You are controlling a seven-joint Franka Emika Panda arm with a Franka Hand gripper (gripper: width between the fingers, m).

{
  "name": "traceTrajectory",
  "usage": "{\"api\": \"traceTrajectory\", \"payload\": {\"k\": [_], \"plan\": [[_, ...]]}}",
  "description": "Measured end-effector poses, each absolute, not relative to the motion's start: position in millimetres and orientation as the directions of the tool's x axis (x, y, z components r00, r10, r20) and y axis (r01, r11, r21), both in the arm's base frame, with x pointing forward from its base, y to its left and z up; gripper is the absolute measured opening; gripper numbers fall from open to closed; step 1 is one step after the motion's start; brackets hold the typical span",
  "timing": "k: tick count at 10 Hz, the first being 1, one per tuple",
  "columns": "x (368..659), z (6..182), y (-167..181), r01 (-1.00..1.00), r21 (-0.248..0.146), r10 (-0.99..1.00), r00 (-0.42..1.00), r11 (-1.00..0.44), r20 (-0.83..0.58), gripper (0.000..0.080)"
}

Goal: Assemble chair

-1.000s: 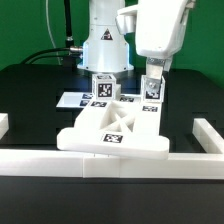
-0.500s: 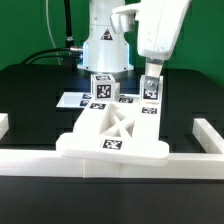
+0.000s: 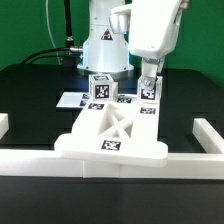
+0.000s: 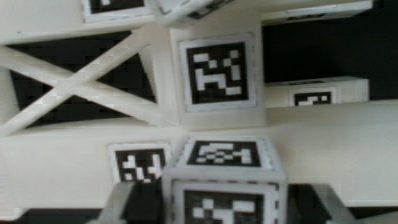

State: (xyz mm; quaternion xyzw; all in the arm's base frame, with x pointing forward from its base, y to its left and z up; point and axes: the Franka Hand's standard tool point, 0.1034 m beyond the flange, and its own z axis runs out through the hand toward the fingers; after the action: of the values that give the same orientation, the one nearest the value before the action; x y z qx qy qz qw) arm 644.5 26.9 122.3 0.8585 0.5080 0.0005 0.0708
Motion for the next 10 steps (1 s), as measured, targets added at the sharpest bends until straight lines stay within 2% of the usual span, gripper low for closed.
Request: {"api": "traceTrajectory", "payload": {"k": [3, 6, 10], "plan": [[644.1, 121.8, 32.2, 0.649, 0.140, 0.653, 0.757, -0.748, -0.020, 0.0282], [644.3, 122.2, 31.6, 0.453, 0.140, 0.459, 0.888, -0.881, 0.014, 0.0282], [644.5, 122.4, 31.4, 0.183, 0.130, 0.191, 0.980, -0.974, 0.053, 0.0282]]}}
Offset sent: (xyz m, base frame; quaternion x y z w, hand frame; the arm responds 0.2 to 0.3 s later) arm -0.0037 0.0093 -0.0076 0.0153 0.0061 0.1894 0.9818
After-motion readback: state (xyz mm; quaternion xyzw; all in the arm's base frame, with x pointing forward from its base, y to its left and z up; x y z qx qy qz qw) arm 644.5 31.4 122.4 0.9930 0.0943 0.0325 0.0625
